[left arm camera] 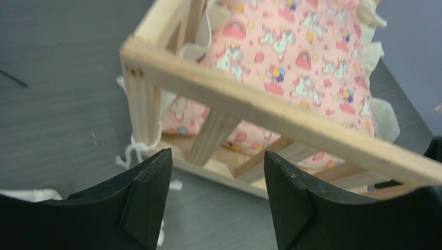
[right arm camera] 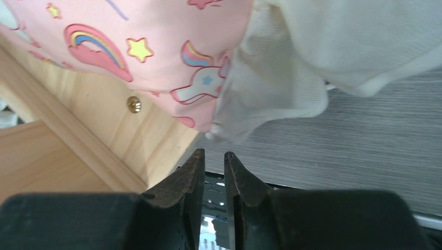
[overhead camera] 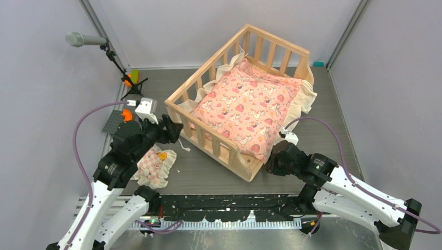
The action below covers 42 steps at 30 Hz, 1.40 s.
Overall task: Set up the pet bed
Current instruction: Adjust the ropes on the mattress.
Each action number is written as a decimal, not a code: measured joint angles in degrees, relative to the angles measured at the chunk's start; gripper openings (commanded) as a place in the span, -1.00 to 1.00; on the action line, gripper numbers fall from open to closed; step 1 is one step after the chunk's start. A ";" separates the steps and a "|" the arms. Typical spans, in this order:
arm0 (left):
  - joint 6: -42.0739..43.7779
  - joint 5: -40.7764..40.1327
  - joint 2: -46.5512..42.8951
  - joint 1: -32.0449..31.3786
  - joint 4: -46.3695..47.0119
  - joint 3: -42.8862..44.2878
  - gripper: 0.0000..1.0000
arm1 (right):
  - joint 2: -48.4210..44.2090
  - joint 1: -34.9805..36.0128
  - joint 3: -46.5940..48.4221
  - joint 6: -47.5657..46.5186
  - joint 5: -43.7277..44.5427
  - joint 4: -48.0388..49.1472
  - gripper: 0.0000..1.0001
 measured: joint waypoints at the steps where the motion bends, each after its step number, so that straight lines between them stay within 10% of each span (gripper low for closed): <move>1: -0.87 0.46 -1.03 0.00 -0.70 -1.64 0.30 | -0.37 0.00 -0.42 -0.11 -0.96 1.03 -0.46; 26: -4.44 3.06 -5.03 0.00 -3.93 -7.63 -0.05 | 0.66 0.00 -2.38 -1.36 2.29 6.67 -0.48; 32: -4.57 5.05 -6.40 0.00 -3.76 -8.76 0.02 | -1.86 0.00 -0.90 -1.66 2.38 1.55 -0.13; 42: -5.49 8.76 -10.14 0.00 -2.84 -10.73 0.03 | 4.31 0.00 3.37 -2.91 1.38 1.25 -0.08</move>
